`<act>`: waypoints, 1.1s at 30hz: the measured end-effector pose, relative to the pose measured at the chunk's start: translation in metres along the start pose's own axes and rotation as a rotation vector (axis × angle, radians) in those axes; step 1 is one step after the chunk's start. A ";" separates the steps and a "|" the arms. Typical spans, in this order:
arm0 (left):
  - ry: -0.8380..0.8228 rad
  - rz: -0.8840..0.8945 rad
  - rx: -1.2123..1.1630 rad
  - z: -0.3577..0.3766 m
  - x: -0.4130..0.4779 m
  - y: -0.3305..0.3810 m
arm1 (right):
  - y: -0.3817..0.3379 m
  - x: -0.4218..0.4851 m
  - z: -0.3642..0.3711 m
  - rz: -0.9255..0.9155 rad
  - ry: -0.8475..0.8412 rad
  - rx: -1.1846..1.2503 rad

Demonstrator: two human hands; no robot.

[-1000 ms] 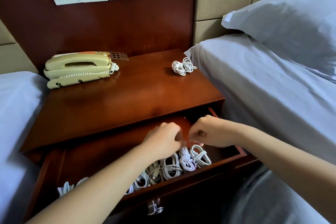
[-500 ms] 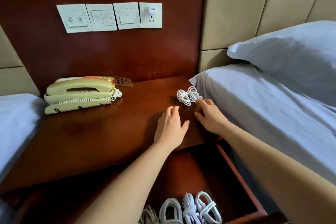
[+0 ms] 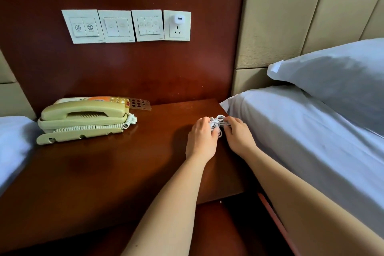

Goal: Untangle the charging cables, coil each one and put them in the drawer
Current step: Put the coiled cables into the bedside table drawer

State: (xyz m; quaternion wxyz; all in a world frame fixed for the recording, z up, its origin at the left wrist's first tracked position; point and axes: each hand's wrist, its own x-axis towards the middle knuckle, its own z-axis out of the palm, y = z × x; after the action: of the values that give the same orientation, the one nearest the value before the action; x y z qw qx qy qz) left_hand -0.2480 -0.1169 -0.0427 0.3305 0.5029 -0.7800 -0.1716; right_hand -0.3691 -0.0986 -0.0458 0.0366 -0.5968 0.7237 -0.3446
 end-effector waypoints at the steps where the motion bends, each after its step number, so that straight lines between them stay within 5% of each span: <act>1: 0.008 -0.032 -0.061 0.000 0.001 0.000 | 0.000 0.000 -0.001 0.001 0.008 0.008; 13: 0.065 -0.108 -0.344 -0.028 -0.046 0.000 | -0.003 -0.065 -0.037 -0.041 0.007 0.146; 22: -0.102 -0.047 -0.360 -0.072 -0.145 0.013 | -0.043 -0.137 -0.102 -0.253 -0.345 -0.185; 33: -0.314 -0.199 -0.280 -0.047 -0.201 0.052 | -0.024 -0.193 -0.122 0.077 -0.384 -0.266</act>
State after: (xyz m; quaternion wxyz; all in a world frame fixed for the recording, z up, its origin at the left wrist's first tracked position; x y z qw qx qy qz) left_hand -0.1948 0.0894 -0.0468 0.2530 0.4935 -0.7371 -0.3861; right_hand -0.3505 0.1273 -0.0098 0.1078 -0.6231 0.7645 -0.1249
